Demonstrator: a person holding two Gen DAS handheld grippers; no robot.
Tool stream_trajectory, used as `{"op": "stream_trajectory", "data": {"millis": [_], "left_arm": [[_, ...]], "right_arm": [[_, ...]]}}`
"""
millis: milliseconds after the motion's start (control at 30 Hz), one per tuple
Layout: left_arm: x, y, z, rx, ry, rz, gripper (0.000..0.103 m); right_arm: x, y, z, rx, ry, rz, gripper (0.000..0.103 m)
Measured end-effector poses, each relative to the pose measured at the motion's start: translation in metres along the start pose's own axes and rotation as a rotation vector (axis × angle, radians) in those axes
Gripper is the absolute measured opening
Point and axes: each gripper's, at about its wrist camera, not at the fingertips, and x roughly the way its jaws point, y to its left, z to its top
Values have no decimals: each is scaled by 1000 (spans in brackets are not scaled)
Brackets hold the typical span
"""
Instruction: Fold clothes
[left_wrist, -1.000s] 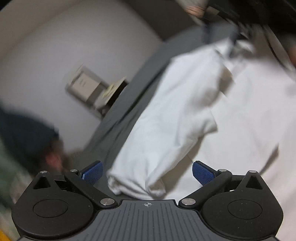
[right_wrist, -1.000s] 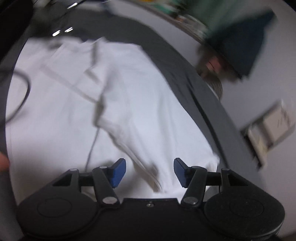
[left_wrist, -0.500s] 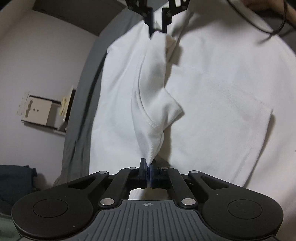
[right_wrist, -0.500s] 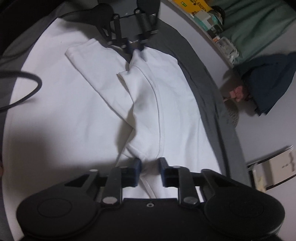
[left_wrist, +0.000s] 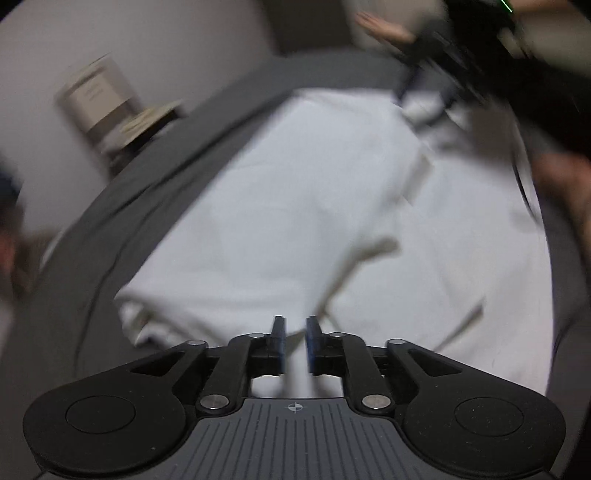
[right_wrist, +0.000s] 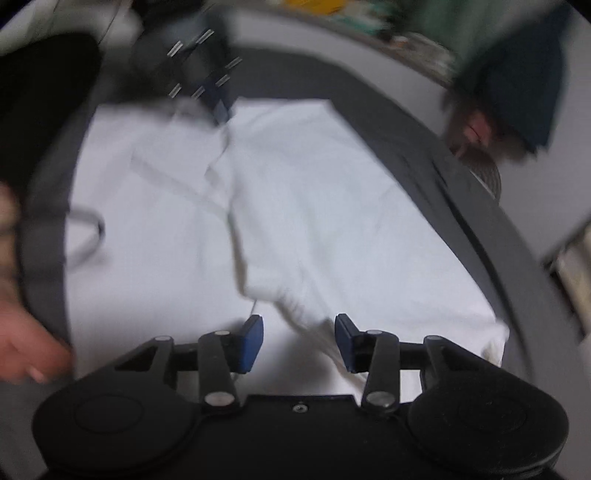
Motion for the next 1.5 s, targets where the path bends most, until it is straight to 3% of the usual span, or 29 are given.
{"op": "stream_trajectory", "data": {"millis": [33,67,133,300,367,433,633,833,900,1033,1067,1167,1300,1333,1400,1500], "left_arm": [[-5,13,-3,-62,-27,30,72],[-10,26,-5,-123,-54,59,102],[-13,49,-7,-229,-99,98,103],[20,107,-5,-446,-61,69,103],[45,118,2,-489,-27,61,103],[73,125,6,-496,-2,50,103],[120,147,-1,-550,67,-37,102],[142,157,-9,-576,86,-137,95],[150,157,-8,-557,103,-154,77],[150,155,-7,-556,94,-147,74],[149,155,-7,-563,90,-149,65],[144,155,-7,-581,83,-166,43],[135,146,-3,-558,79,-140,24],[133,144,-2,-552,73,-125,22],[127,140,-1,-553,55,-102,15],[112,138,3,-560,11,-63,12]], "right_arm": [[-4,-14,0,56,-7,-14,52],[-6,-29,1,110,-9,-32,54],[-11,-61,3,219,-14,-68,56],[4,-129,-5,424,41,-150,56],[15,-151,-4,495,54,-157,59],[26,-168,-3,541,69,-156,68],[49,-194,0,559,116,-78,69],[66,-212,-10,602,165,34,69],[70,-215,-11,615,159,50,67],[81,-214,-14,626,170,40,64],[83,-213,-15,629,167,42,63],[84,-209,-17,640,145,57,49],[75,-203,-18,642,141,63,31],[72,-201,-17,635,134,54,23],[66,-196,-16,622,120,32,16],[54,-189,-13,610,86,-7,13]]}}
